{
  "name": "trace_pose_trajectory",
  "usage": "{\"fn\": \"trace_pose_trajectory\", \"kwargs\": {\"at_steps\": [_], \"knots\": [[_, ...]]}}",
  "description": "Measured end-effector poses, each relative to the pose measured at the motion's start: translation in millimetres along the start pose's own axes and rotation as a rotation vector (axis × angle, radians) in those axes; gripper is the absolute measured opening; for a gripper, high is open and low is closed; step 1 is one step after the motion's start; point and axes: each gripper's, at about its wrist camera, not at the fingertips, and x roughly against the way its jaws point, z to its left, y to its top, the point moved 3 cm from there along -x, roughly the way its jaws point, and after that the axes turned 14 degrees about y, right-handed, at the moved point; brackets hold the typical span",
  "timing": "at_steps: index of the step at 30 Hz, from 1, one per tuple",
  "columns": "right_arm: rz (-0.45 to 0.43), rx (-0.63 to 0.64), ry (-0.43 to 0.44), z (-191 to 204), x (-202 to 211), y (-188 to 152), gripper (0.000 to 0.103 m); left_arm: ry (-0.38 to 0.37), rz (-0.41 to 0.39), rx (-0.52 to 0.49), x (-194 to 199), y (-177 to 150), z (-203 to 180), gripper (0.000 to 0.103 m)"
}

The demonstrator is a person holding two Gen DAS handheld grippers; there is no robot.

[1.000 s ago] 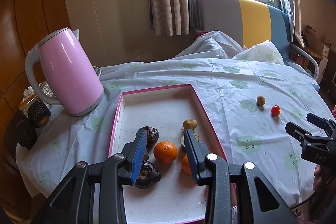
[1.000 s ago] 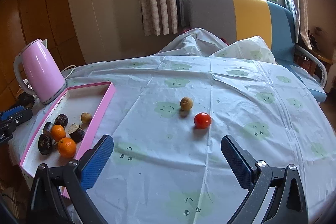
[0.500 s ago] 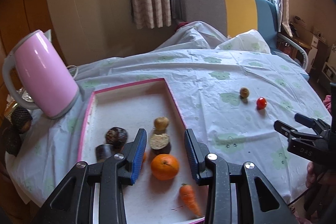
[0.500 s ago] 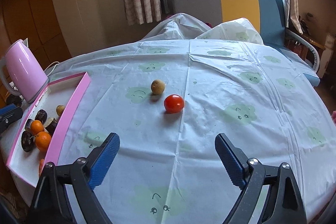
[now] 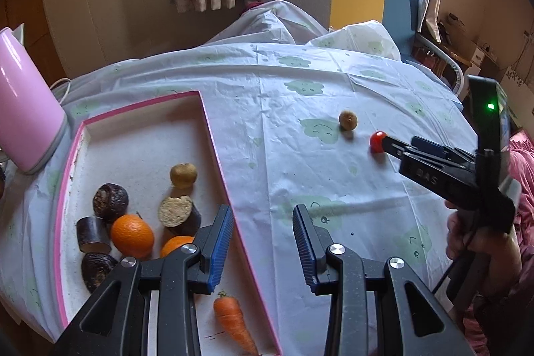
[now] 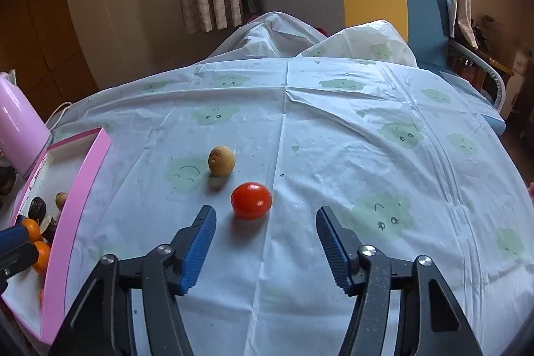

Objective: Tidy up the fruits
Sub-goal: 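Grasp the small brown round fruit with the left gripper while the right grasps the red tomato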

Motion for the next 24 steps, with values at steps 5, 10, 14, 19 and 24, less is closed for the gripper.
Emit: {"fn": "trace_pose_trajectory", "kwargs": {"at_steps": [5,10,14,19,24], "knots": [[0.022,0.014,0.005,-1.2,-18.8,7.3,0.057,-0.018,0.021,0.01,-8.7,7.5,-7.8,0.037],[0.041,0.042,0.009,0.4,-28.9,8.2,0.031,-0.041,0.045,0.017,-19.8,18.7,-19.1,0.037],[0.015,0.024,-0.006,-7.8,-19.5,7.0,0.031,-0.067,0.056,0.022,-27.2,29.5,-29.0,0.037],[-0.024,-0.019,-0.076,-30.7,-1.9,3.4,0.031,-0.113,0.068,0.022,-36.2,45.0,-47.3,0.037],[-0.014,-0.062,-0.073,-47.3,-0.9,-1.0,0.031,-0.171,0.111,0.04,-52.1,59.4,-66.9,0.037]]}}
